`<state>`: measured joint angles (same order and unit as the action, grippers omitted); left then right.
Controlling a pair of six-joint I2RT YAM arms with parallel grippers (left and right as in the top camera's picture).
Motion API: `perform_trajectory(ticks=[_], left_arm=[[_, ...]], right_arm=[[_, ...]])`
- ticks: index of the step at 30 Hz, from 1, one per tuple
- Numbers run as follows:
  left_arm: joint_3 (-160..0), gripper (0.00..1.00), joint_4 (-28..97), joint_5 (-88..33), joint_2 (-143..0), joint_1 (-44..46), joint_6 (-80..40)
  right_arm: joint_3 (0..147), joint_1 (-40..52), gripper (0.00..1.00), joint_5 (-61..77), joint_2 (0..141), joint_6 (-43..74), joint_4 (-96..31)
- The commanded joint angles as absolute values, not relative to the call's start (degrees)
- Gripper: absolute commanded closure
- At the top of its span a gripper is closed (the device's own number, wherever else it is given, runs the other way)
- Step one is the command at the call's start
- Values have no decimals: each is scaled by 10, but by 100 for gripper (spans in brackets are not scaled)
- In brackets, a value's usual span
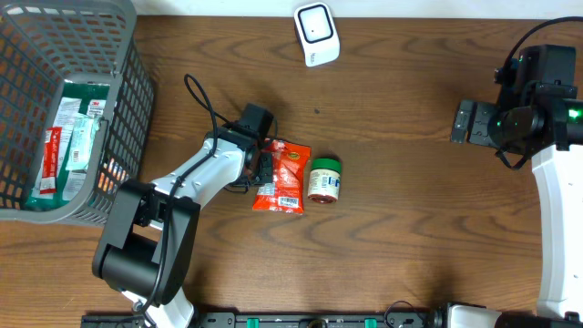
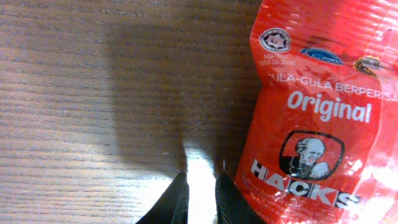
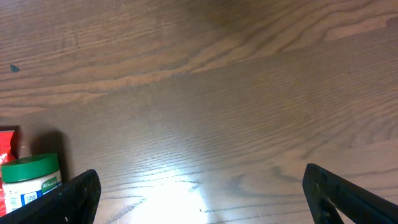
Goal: Scan the item barcode
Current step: 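Lower the red packet onto the table left of the jar, then move the left gripper back into the grey basket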
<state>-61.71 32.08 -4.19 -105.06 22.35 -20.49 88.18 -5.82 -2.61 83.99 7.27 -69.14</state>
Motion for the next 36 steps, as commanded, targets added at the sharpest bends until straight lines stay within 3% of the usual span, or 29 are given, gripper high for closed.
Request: perform_trajectory(ticks=[1, 17, 20, 24, 28, 31, 36], left_arm=[[-612, 83, 317, -59, -1057, 226, -193], [-617, 83, 303, -93, -1050, 233, -193], [-628, 70, 304, -96, -1034, 232, -182], [-657, 60, 332, -67, -992, 219, -178], [-766, 32, 436, -49, -922, 185, -162], [-872, 24, 511, -49, -896, 154, -141], [-1041, 20, 591, 10, -886, 79, -125]], right_arm=[[888, -60, 1, -31, 839, 81, -691], [888, -60, 1, -31, 839, 81, -691], [888, -60, 1, -31, 839, 81, -691], [888, -60, 1, -31, 839, 81, -691], [888, -60, 1, -31, 839, 81, -691], [888, -60, 1, -31, 839, 81, -691], [888, -60, 1, -31, 839, 81, -691]])
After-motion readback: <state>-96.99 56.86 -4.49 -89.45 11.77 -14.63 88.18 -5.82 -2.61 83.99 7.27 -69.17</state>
